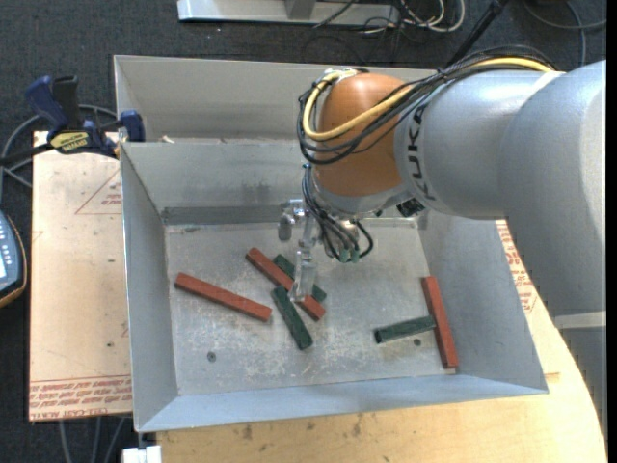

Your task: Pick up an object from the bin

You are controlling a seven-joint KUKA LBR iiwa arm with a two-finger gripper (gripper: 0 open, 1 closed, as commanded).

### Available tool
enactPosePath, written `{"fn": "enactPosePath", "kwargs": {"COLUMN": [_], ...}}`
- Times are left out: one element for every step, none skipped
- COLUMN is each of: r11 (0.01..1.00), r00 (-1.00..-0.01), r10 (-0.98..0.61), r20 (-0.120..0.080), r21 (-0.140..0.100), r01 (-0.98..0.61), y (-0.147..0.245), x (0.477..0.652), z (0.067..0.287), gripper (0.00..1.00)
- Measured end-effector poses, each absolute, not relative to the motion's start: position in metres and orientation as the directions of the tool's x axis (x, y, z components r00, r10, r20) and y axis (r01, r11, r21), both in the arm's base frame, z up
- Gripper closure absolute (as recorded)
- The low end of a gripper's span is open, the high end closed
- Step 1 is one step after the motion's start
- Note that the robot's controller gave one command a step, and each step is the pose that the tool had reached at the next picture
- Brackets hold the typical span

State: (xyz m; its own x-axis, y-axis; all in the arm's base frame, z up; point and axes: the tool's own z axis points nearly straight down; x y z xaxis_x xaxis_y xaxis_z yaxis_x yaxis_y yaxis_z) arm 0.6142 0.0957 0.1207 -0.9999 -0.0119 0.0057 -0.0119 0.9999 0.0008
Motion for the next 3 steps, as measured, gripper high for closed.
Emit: {"fn": "enactPosePath", "kwargs": {"r11": [1.0, 1.0, 1.0], "r00": [-1.0, -1.0, -1.0], "r10": [-0.006, -0.006, -0.006], "r20": [0.002, -0.014, -0.007], "r21": [0.003, 0.005, 0.003], "r01": [-0.006, -0.006, -0.006], "y": [0.0888, 0.0894, 0.0881], "x": [0.5985, 0.6036, 0.6012], "z": [0.0686, 0.0773, 0.0722], "gripper": [0.0, 1.0, 0.0]}}
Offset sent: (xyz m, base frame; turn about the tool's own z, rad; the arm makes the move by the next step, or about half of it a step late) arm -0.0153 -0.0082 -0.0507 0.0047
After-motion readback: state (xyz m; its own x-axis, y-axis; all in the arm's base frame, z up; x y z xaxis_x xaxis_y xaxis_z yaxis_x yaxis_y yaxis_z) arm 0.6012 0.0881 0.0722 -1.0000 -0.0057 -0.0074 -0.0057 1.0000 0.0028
